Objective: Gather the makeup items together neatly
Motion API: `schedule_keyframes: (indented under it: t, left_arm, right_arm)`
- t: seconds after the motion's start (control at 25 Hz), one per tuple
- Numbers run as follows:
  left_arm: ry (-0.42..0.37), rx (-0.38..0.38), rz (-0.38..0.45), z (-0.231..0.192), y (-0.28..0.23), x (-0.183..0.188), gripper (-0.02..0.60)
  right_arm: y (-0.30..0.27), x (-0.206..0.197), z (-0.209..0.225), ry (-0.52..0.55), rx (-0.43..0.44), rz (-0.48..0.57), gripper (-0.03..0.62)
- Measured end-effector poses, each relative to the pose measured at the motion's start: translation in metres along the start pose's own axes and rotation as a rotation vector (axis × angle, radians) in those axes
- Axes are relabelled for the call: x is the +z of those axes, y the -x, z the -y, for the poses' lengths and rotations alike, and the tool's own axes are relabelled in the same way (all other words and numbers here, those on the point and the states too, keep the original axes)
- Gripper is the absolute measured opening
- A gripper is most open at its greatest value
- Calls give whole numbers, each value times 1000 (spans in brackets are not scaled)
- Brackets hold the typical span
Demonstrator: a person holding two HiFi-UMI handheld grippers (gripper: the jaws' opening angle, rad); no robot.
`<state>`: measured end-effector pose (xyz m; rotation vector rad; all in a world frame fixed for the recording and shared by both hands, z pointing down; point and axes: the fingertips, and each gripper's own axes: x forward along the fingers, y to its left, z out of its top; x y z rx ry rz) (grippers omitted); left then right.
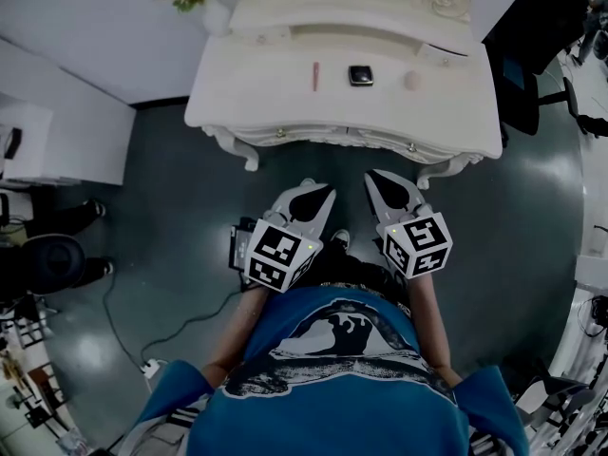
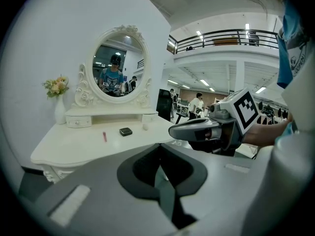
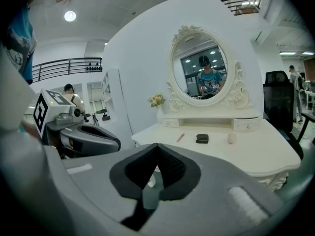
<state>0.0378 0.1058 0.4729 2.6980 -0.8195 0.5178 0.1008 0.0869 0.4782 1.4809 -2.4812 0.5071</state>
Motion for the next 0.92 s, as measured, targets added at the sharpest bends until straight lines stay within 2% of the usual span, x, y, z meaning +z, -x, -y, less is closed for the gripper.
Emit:
schedule_keyframes:
  t: [0.6,0.92]
  left_arm:
    - [-12,-29,-1,1,-7,5,18]
    - [-15,-40,-1,-1,-11,9,18]
  right_arm:
    - [2,2,10,48,-61,-15,2]
    - [1,2,15,38,-79,-32,2]
